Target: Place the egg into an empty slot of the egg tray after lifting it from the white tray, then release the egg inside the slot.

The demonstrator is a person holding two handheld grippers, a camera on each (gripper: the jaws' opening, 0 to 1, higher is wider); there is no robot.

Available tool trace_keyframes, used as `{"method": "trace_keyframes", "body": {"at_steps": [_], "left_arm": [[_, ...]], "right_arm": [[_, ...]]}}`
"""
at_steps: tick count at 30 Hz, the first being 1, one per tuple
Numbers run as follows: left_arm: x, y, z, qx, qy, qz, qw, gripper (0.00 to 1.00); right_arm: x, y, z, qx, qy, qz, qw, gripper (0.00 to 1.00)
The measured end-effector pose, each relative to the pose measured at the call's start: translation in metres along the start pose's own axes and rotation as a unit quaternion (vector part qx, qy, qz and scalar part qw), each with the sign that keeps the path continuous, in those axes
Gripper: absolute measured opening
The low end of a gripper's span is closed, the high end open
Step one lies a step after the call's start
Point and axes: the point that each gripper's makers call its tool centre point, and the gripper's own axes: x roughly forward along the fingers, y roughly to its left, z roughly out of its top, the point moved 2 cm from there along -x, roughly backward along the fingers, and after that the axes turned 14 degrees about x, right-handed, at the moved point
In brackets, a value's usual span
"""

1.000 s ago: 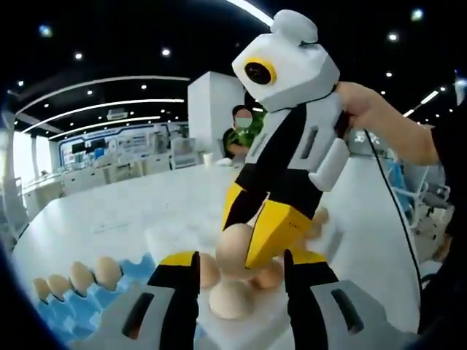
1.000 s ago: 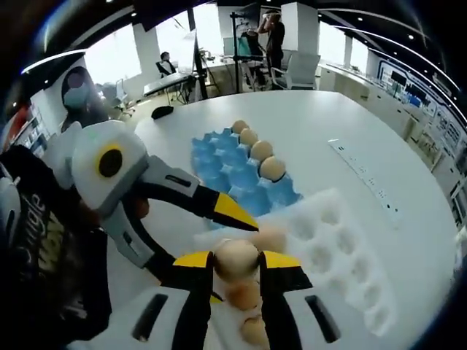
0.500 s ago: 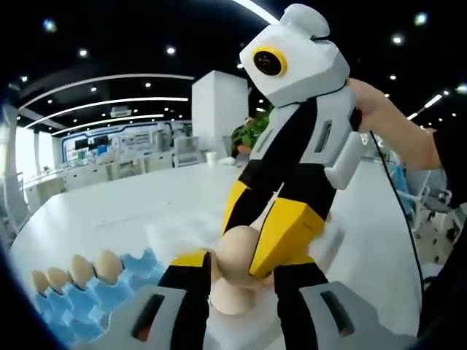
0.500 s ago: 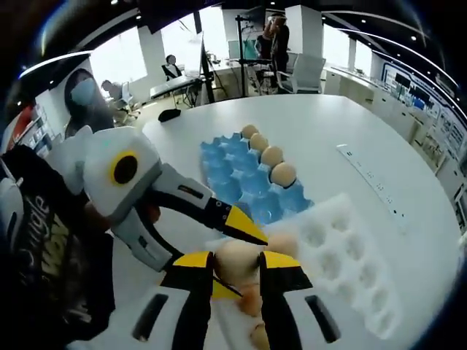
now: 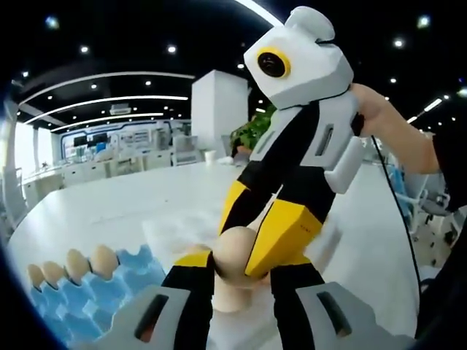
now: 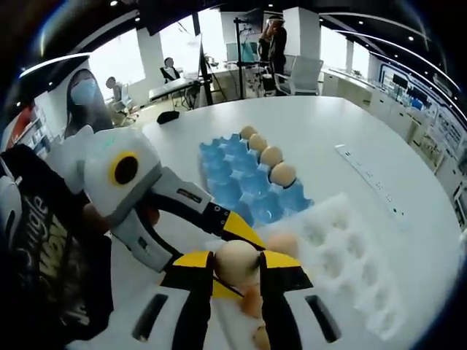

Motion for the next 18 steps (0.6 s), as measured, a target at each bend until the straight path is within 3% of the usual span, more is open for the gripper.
{"method": "trace_keyframes", "body": {"at_steps": [4, 9, 12, 14, 18], "left_arm": [[0.000, 0.003, -0.001, -0.006, -0.002, 0.002, 1.0000, 0.30], [-0.002, 0.012, -0.002, -0.015, -0.004, 0.005, 0.9999, 0.30], [-0.003, 0.017, -0.003, -0.024, -0.006, 0.010, 0.9996, 0.30], [-0.004, 0.021, -0.005, -0.030, -0.007, 0.014, 0.9994, 0.30], [-0.004, 0.028, -0.008, -0.039, -0.009, 0.021, 0.9990, 0.30]], "right_arm": [[-0.002, 0.001, 0.003, -0.001, -0.018, 0.004, 0.9998, 0.26], [-0.016, 0.005, 0.017, 0.018, -0.087, 0.017, 0.9959, 0.27], [-0.032, 0.004, 0.020, 0.028, -0.154, -0.007, 0.9877, 0.28], [-0.038, 0.004, 0.019, 0.045, -0.182, 0.001, 0.9822, 0.28], [-0.051, 0.014, -0.003, 0.090, -0.240, 0.016, 0.9663, 0.28]]}}
